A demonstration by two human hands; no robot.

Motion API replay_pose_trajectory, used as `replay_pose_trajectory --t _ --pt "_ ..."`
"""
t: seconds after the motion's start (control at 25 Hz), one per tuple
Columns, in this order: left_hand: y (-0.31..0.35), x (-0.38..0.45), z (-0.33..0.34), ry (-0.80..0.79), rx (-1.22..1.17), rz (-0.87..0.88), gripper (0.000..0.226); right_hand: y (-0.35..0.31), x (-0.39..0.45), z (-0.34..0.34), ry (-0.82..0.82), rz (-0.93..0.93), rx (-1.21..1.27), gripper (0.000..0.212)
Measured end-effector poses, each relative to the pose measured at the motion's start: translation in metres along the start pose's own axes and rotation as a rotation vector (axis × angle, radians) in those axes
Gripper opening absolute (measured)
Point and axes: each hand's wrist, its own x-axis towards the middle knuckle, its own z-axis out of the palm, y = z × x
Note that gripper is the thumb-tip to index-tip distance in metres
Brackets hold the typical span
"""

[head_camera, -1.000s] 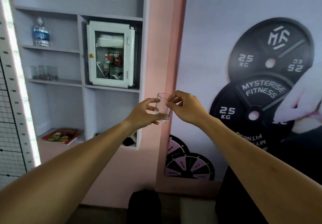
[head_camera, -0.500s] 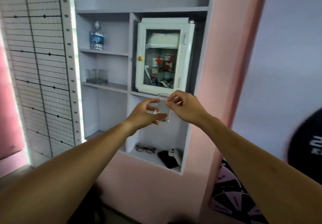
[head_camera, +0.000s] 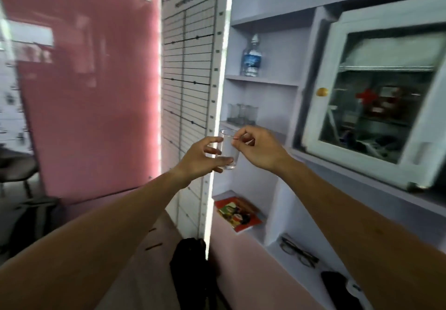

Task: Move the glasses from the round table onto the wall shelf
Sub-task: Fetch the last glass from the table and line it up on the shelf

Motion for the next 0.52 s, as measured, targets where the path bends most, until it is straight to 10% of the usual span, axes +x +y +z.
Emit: replay_pose_trajectory --t 0.52 --pt "-0.113 0.069 -0.231 0.176 0.055 -0.047 0.071 -0.07 0.162 0.211 -0.079 -0.094 0.123 0.004"
